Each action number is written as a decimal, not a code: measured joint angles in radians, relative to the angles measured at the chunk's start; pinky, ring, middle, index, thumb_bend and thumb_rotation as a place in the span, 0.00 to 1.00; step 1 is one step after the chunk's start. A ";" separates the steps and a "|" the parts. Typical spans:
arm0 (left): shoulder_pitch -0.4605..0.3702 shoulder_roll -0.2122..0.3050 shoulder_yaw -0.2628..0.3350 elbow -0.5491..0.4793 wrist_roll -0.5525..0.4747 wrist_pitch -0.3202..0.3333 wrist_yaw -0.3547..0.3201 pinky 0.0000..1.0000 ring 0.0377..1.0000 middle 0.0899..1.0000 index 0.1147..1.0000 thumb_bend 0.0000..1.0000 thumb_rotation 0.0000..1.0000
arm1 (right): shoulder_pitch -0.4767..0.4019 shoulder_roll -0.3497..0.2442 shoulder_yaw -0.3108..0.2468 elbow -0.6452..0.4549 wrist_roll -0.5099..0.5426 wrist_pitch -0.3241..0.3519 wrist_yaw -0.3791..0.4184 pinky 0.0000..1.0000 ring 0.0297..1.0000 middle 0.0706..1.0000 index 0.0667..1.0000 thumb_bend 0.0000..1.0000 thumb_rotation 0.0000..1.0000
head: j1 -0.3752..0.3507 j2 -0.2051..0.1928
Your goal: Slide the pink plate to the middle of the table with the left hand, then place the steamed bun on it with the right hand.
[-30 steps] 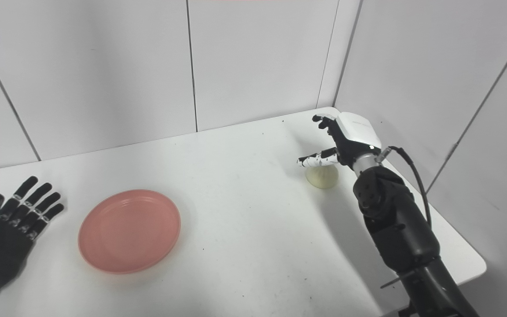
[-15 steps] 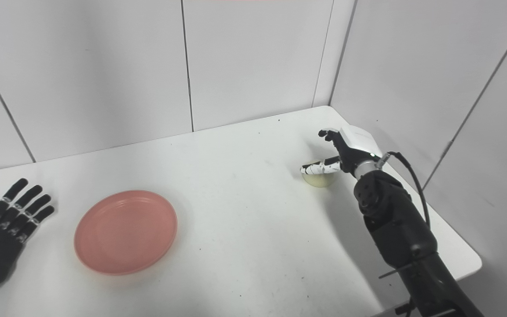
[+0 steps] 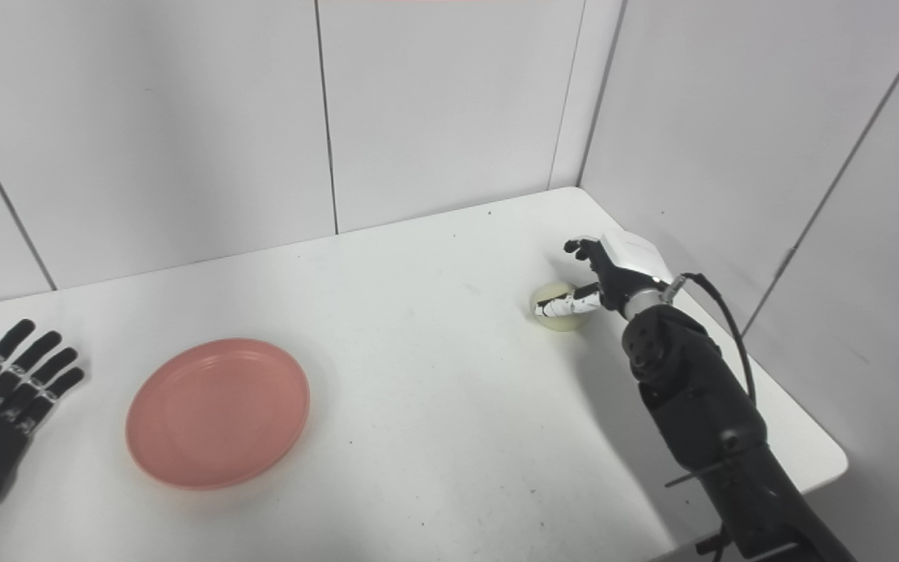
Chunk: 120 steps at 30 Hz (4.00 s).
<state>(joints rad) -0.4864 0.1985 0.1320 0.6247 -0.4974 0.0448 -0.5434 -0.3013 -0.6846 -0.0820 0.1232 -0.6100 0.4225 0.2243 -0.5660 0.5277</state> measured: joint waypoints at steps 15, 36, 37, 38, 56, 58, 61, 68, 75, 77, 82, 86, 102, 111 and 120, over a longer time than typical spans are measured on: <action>0.003 0.003 -0.001 -0.006 0.000 0.001 0.000 0.83 0.83 0.85 0.87 0.46 0.90 | 0.003 0.003 0.026 0.011 0.050 0.028 -0.003 0.63 0.74 0.77 0.78 0.94 0.41 | -0.002 0.017; 0.027 0.007 -0.003 -0.047 0.000 0.009 0.019 0.84 0.84 0.85 0.86 0.46 0.90 | -0.010 -0.007 0.066 0.021 0.032 0.032 -0.016 0.49 0.53 0.56 0.51 0.59 0.15 | 0.003 0.026; 0.027 0.007 -0.002 -0.049 0.000 0.010 0.019 0.85 0.84 0.85 0.86 0.46 0.89 | -0.011 -0.007 0.066 0.034 0.033 0.022 -0.035 0.51 0.54 0.53 0.46 0.55 0.06 | 0.003 0.026; 0.028 0.007 -0.002 -0.050 -0.001 0.012 0.019 0.85 0.84 0.85 0.86 0.46 0.89 | -0.013 -0.007 0.065 0.047 0.033 0.012 -0.054 0.51 0.54 0.52 0.44 0.54 0.03 | 0.003 0.028; 0.043 0.007 -0.005 -0.078 -0.001 0.022 0.026 0.87 0.86 0.87 0.87 0.47 0.90 | -0.019 -0.008 0.069 0.069 0.038 -0.020 -0.090 0.41 0.47 0.46 0.45 0.53 0.00 | 0.028 0.025; 0.044 0.006 -0.006 -0.080 -0.001 0.023 0.026 0.87 0.86 0.87 0.88 0.47 0.89 | -0.017 -0.008 0.065 0.067 0.042 -0.020 -0.090 0.42 0.48 0.46 0.44 0.53 0.00 | 0.034 0.025; 0.051 0.002 -0.006 -0.091 -0.001 0.024 0.027 0.88 0.86 0.88 0.88 0.47 0.88 | -0.003 -0.009 0.054 0.055 0.055 -0.040 -0.105 0.39 0.45 0.44 0.46 0.53 0.00 | 0.084 0.020; 0.083 -0.014 -0.027 -0.152 0.004 0.030 0.069 0.89 0.88 0.89 0.89 0.49 0.86 | -0.005 -0.008 0.058 -0.075 0.056 -0.051 -0.108 0.39 0.43 0.42 0.47 0.53 0.00 | 0.152 0.011; 0.122 -0.067 -0.076 -0.249 0.048 0.039 0.138 0.91 0.90 0.90 0.91 0.48 0.92 | -0.097 0.011 0.114 -0.196 0.051 -0.063 -0.071 0.37 0.40 0.39 0.50 0.52 0.00 | 0.284 0.006; 0.130 -0.084 -0.094 -0.283 0.060 0.055 0.162 0.94 0.92 0.93 0.93 0.45 0.97 | -0.137 0.024 0.158 -0.217 0.044 -0.067 -0.042 0.42 0.42 0.40 0.50 0.52 0.00 | 0.336 0.009; 0.151 -0.141 -0.128 -0.365 0.092 0.132 0.223 0.99 0.96 0.97 0.98 0.41 1.00 | -0.214 0.068 0.234 -0.209 0.034 -0.075 0.004 0.38 0.41 0.41 0.50 0.52 0.00 | 0.480 0.023; 0.154 -0.178 -0.143 -0.396 0.115 0.168 0.271 1.00 0.97 0.97 0.99 0.38 1.00 | -0.265 0.096 0.290 -0.175 0.032 -0.093 0.040 0.36 0.40 0.40 0.50 0.52 0.00 | 0.571 0.032; 0.135 -0.250 -0.173 -0.391 0.178 0.176 0.341 0.98 0.94 0.93 0.96 0.37 1.00 | -0.356 0.271 0.409 -0.182 0.033 -0.154 0.154 0.38 0.43 0.42 0.48 0.52 0.00 | 0.696 0.071; 0.130 -0.257 -0.177 -0.393 0.200 0.182 0.360 0.95 0.91 0.91 0.94 0.37 1.00 | -0.357 0.340 0.457 -0.159 0.012 -0.152 0.177 0.38 0.42 0.41 0.49 0.52 0.00 | 0.690 0.086; 0.126 -0.262 -0.175 -0.398 0.201 0.198 0.364 0.95 0.91 0.91 0.94 0.37 1.00 | -0.345 0.362 0.502 -0.094 0.009 -0.219 0.174 0.37 0.41 0.41 0.49 0.52 0.00 | 0.683 0.101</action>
<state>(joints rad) -0.3601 -0.0638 -0.0431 0.2271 -0.2967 0.2430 -0.1789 -0.6463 -0.3223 0.4201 0.0289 -0.6011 0.2032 0.3978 0.1166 0.6289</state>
